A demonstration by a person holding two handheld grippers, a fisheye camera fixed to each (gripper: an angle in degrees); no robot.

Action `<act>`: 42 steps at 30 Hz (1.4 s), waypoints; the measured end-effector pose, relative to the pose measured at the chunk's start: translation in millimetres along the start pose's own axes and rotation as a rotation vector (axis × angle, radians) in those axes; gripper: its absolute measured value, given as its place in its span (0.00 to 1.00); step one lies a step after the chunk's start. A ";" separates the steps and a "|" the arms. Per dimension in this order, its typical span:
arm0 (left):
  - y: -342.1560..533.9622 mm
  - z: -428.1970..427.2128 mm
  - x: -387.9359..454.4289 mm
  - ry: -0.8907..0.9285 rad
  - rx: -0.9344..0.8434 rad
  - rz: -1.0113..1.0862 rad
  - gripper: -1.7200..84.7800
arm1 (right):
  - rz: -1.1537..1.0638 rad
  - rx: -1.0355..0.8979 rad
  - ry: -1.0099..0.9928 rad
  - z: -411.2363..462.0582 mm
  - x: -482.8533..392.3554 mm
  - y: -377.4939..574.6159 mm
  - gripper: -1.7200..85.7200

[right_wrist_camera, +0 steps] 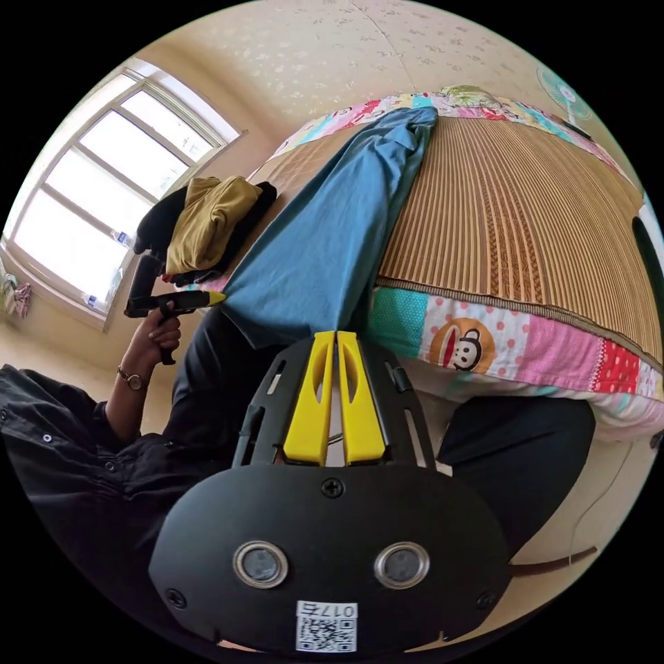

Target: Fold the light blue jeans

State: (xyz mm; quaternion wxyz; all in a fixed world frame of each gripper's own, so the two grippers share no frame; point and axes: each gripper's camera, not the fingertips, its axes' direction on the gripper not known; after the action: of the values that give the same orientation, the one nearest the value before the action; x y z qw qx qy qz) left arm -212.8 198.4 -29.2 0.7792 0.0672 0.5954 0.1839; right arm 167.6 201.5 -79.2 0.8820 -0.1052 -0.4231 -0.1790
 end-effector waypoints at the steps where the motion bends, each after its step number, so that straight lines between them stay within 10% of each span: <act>1: 2.3 -3.5 2.5 0.001 -0.011 0.025 0.01 | -0.009 0.004 -0.059 -5.5 0.2 3.9 0.03; 9: 14.7 36.1 -44.7 -0.182 -0.200 -0.226 0.03 | 0.050 -0.235 0.028 40.2 33.9 0.3 0.05; 16: 0.7 0.5 10.3 -0.281 0.139 -0.020 0.12 | 0.041 -0.047 0.031 7.7 44.4 -60.9 0.12; 22: -21.2 24.8 -7.8 -0.376 0.097 -0.113 0.09 | 0.048 -0.159 0.149 44.9 47.5 -93.3 0.10; 32: 49.4 95.9 -0.4 -0.257 -0.348 -0.127 0.02 | -0.016 -0.512 0.181 37.3 53.5 -19.2 0.04; 42: 5.7 25.4 22.9 -0.335 0.118 0.026 0.10 | 0.062 -0.045 0.068 -41.4 92.6 -93.4 0.10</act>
State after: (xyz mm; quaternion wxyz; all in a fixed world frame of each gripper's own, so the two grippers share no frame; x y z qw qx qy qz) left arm -184.7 215.0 -40.8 0.8598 0.1501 0.4661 0.1448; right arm 212.6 81.2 -29.1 0.8984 -0.1319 -0.3854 -0.1642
